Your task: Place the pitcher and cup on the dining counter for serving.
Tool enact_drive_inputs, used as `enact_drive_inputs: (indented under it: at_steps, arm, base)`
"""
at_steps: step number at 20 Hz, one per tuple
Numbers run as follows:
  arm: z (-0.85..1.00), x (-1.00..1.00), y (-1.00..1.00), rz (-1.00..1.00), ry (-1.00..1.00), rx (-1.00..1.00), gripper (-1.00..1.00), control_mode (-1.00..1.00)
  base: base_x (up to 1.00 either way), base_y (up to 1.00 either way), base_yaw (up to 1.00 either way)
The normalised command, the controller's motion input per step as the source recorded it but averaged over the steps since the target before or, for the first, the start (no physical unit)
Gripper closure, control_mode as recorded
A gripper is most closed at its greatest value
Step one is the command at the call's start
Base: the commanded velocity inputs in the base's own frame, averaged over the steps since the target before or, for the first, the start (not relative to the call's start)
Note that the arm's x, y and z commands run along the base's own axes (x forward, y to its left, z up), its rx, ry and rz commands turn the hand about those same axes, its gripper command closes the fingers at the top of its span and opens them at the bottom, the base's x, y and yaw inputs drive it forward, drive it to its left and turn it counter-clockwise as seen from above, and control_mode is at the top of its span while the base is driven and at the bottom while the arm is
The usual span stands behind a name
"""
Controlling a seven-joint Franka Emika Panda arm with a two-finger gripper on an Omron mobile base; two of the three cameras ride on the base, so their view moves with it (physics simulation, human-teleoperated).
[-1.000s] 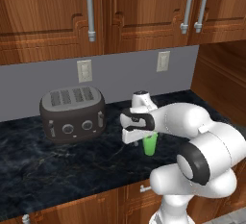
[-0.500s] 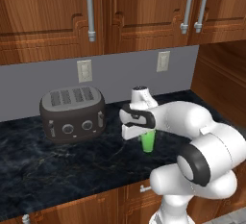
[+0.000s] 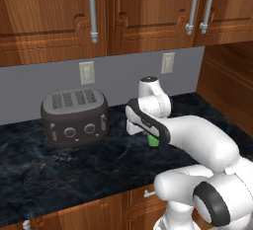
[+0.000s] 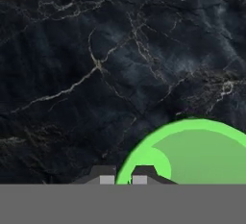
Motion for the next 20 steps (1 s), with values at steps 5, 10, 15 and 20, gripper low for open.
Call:
enact_drive_inputs:
  at_steps: [5,10,15,20]
  arm:
    - [0.79,-0.55,0.0,0.05,-0.24,0.0,1.0,-1.0]
    - [0.61,-0.89,0.0,0.28,-0.3,0.01,1.0,-1.0]
    - [0.0,0.0,0.0,0.0,0.0,0.0,1.0,1.0]
    - [0.0,0.0,0.0,0.0,0.0,0.0,1.0,1.0]
  base:
    - [0.0,0.0,0.0]
    - [0.0,0.0,0.0]
    - [-0.97,0.0,0.72]
    - [-0.4,0.0,0.98]
